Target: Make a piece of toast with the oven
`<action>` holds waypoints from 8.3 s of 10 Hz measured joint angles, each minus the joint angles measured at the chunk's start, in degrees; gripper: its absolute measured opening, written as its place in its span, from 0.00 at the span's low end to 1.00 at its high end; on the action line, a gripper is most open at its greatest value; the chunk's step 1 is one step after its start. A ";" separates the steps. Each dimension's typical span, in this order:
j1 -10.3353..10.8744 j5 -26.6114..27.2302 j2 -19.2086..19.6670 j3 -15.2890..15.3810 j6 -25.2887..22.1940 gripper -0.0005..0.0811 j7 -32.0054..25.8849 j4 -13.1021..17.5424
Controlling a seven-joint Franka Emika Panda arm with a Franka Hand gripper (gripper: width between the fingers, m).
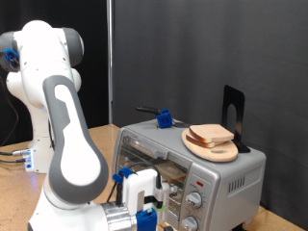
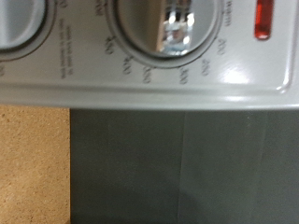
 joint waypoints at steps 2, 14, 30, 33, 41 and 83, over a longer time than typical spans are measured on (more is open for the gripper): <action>-0.01 -0.16 1.66 -0.35 0.44 0.99 0.23 1.67; 3.50 -2.80 9.54 0.03 2.39 0.99 1.93 10.88; 3.50 -2.60 8.97 0.53 3.29 0.01 -1.07 10.90; 3.48 -0.59 8.80 0.93 4.43 0.01 -9.03 10.89; 3.38 -3.72 8.66 0.29 1.75 0.15 0.88 11.04; 4.00 -1.83 4.32 0.30 4.09 0.45 -5.64 2.43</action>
